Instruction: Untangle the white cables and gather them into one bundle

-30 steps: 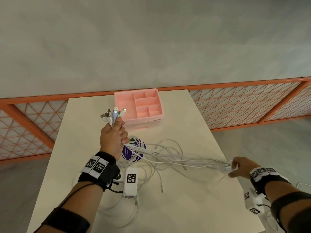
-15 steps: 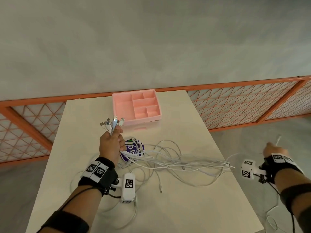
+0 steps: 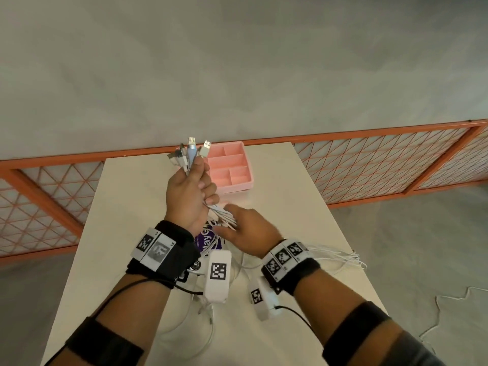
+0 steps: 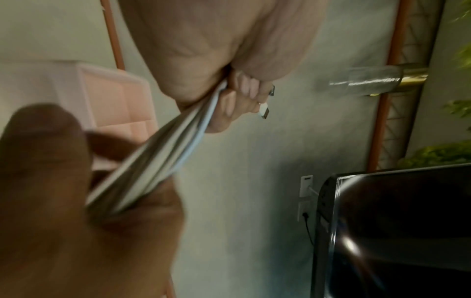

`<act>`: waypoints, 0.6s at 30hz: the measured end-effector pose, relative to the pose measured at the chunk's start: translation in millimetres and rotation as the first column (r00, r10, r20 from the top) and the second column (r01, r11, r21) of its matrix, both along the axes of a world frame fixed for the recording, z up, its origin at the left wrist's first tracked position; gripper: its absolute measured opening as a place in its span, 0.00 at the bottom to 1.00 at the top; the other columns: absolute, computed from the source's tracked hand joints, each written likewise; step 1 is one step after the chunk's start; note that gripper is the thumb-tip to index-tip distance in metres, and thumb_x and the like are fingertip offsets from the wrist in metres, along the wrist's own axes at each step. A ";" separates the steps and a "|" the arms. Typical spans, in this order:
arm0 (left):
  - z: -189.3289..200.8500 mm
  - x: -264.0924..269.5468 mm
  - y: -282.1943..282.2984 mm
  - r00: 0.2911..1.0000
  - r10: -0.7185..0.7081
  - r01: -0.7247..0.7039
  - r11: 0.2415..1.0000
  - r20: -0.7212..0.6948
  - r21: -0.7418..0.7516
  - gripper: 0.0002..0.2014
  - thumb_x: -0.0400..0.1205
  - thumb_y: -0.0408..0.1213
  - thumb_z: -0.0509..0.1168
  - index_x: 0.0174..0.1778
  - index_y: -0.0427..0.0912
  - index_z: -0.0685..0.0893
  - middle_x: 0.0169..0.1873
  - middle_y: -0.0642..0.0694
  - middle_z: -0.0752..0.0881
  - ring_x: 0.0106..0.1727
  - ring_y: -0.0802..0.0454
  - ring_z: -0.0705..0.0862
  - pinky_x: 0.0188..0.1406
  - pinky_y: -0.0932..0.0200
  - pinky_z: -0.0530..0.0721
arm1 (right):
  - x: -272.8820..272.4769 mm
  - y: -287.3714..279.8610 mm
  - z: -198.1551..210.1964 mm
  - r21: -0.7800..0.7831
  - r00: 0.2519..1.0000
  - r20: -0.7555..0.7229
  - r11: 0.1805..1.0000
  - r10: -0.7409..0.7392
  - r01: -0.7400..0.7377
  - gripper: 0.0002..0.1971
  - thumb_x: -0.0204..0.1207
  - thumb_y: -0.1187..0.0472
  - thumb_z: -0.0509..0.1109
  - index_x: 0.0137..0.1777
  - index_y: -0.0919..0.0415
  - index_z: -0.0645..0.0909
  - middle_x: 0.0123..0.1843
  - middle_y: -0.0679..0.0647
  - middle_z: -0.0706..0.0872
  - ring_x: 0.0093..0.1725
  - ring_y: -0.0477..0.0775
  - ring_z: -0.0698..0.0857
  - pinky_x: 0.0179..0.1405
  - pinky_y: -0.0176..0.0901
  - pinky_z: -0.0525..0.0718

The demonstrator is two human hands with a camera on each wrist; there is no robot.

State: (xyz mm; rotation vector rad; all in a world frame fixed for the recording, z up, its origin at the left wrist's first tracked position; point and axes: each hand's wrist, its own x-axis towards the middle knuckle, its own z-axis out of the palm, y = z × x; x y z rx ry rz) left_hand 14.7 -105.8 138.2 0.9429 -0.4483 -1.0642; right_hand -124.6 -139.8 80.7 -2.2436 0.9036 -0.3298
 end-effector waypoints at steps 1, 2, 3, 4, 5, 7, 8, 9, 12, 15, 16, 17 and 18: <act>2.0 4.6 1.6 1.000 0.008 -0.007 1.000 0.019 -0.013 0.15 0.89 0.45 0.60 0.39 0.42 0.78 0.22 0.53 0.65 0.21 0.58 0.61 0.20 0.64 0.62 | 3.0 0.2 -5.7 -0.022 0.999 -0.020 0.999 -0.027 0.026 0.15 0.81 0.44 0.68 0.51 0.57 0.80 0.42 0.54 0.88 0.41 0.54 0.84 0.42 0.49 0.82; 1.9 10.5 3.7 0.999 0.021 -0.020 1.000 0.028 -0.022 0.15 0.89 0.45 0.60 0.39 0.42 0.77 0.22 0.53 0.65 0.21 0.58 0.62 0.20 0.64 0.62 | -1.0 -2.3 -15.1 -0.027 0.996 -0.068 0.998 -0.060 0.058 0.16 0.82 0.44 0.66 0.46 0.57 0.80 0.39 0.54 0.87 0.40 0.55 0.84 0.40 0.49 0.80; 0.7 17.1 6.2 0.999 0.040 -0.039 0.999 0.024 -0.030 0.15 0.89 0.45 0.60 0.39 0.42 0.77 0.22 0.53 0.65 0.21 0.58 0.62 0.19 0.64 0.63 | -10.5 -5.3 -25.8 -0.031 0.988 -0.128 0.996 -0.083 0.080 0.15 0.83 0.44 0.64 0.43 0.55 0.79 0.39 0.55 0.87 0.41 0.56 0.84 0.40 0.48 0.80; -1.1 24.3 9.2 0.998 0.063 -0.063 0.998 0.011 -0.032 0.15 0.90 0.45 0.60 0.39 0.42 0.77 0.22 0.52 0.65 0.21 0.58 0.62 0.19 0.64 0.63 | -23.9 -8.4 -37.7 -0.035 0.976 -0.195 0.995 -0.097 0.092 0.14 0.83 0.44 0.63 0.42 0.52 0.78 0.41 0.54 0.87 0.43 0.58 0.85 0.41 0.48 0.80; -3.6 31.8 12.4 0.996 0.089 -0.089 0.996 -0.007 -0.029 0.15 0.90 0.45 0.60 0.38 0.43 0.77 0.23 0.53 0.65 0.21 0.58 0.62 0.19 0.64 0.63 | -41.5 -11.8 -51.8 -0.041 0.954 -0.278 0.994 -0.111 0.104 0.13 0.82 0.44 0.63 0.42 0.51 0.79 0.43 0.55 0.88 0.45 0.59 0.86 0.43 0.49 0.81; -8.9 46.4 17.1 0.991 0.130 -0.131 0.991 -0.045 -0.024 0.15 0.90 0.45 0.59 0.38 0.44 0.77 0.22 0.53 0.66 0.21 0.59 0.62 0.19 0.64 0.63 | -85.0 -20.5 -80.4 -0.048 0.880 -0.446 0.986 -0.164 0.159 0.14 0.82 0.45 0.63 0.46 0.53 0.83 0.47 0.56 0.89 0.50 0.61 0.87 0.47 0.48 0.81; -12.1 53.0 19.3 0.988 0.140 -0.142 0.990 -0.064 -0.017 0.15 0.90 0.45 0.59 0.38 0.45 0.77 0.22 0.53 0.66 0.21 0.59 0.62 0.19 0.65 0.63 | -108.9 -24.1 -92.4 -0.052 0.831 -0.519 0.977 -0.202 0.205 0.14 0.81 0.44 0.64 0.47 0.53 0.84 0.49 0.55 0.90 0.52 0.60 0.87 0.49 0.47 0.81; -16.5 58.7 21.5 0.985 0.150 -0.151 0.989 -0.084 -0.003 0.16 0.90 0.46 0.59 0.38 0.45 0.77 0.22 0.54 0.66 0.20 0.59 0.62 0.19 0.65 0.63 | -135.1 -27.2 -102.0 -0.057 0.768 -0.595 0.966 -0.235 0.251 0.13 0.81 0.44 0.63 0.46 0.51 0.83 0.50 0.54 0.90 0.53 0.59 0.88 0.50 0.46 0.82; -34.7 68.7 27.1 0.978 0.166 -0.160 0.986 -0.124 0.055 0.16 0.89 0.47 0.60 0.38 0.45 0.77 0.21 0.54 0.66 0.20 0.59 0.61 0.18 0.66 0.63 | -208.9 -41.0 -117.6 -0.113 0.574 -0.756 0.926 -0.315 0.360 0.13 0.82 0.43 0.61 0.46 0.50 0.81 0.50 0.51 0.88 0.55 0.56 0.88 0.55 0.46 0.82; -55.2 65.4 28.0 0.980 0.136 -0.117 0.985 -0.147 0.129 0.16 0.89 0.47 0.59 0.37 0.46 0.77 0.21 0.55 0.65 0.19 0.60 0.61 0.17 0.66 0.63 | -262.6 -59.2 -112.9 -0.255 0.406 -0.779 0.833 -0.478 0.491 0.11 0.81 0.47 0.63 0.45 0.51 0.81 0.47 0.50 0.87 0.51 0.55 0.88 0.56 0.48 0.83; -61.6 62.6 28.5 0.982 0.115 -0.092 0.984 -0.147 0.153 0.15 0.90 0.46 0.59 0.37 0.46 0.76 0.21 0.55 0.65 0.19 0.60 0.61 0.16 0.66 0.63 | -275.7 -65.1 -107.2 -0.314 0.359 -0.760 0.790 -0.541 0.527 0.09 0.81 0.49 0.62 0.44 0.51 0.80 0.47 0.51 0.87 0.51 0.57 0.87 0.57 0.49 0.82; -67.6 58.7 29.5 0.986 0.086 -0.059 0.982 -0.146 0.179 0.15 0.90 0.46 0.59 0.37 0.45 0.76 0.21 0.55 0.65 0.19 0.60 0.61 0.16 0.66 0.64 | -287.4 -70.5 -101.8 -0.366 0.310 -0.734 0.736 -0.604 0.569 0.09 0.82 0.51 0.61 0.44 0.51 0.80 0.48 0.53 0.87 0.53 0.58 0.86 0.57 0.51 0.81; -72.8 53.5 31.6 0.988 0.045 -0.014 0.979 -0.148 0.206 0.15 0.89 0.45 0.59 0.38 0.45 0.76 0.21 0.54 0.66 0.19 0.60 0.61 0.15 0.66 0.64 | -298.9 -76.8 -99.0 -0.404 0.276 -0.696 0.680 -0.663 0.612 0.10 0.83 0.52 0.60 0.45 0.52 0.81 0.49 0.55 0.87 0.53 0.61 0.86 0.56 0.52 0.81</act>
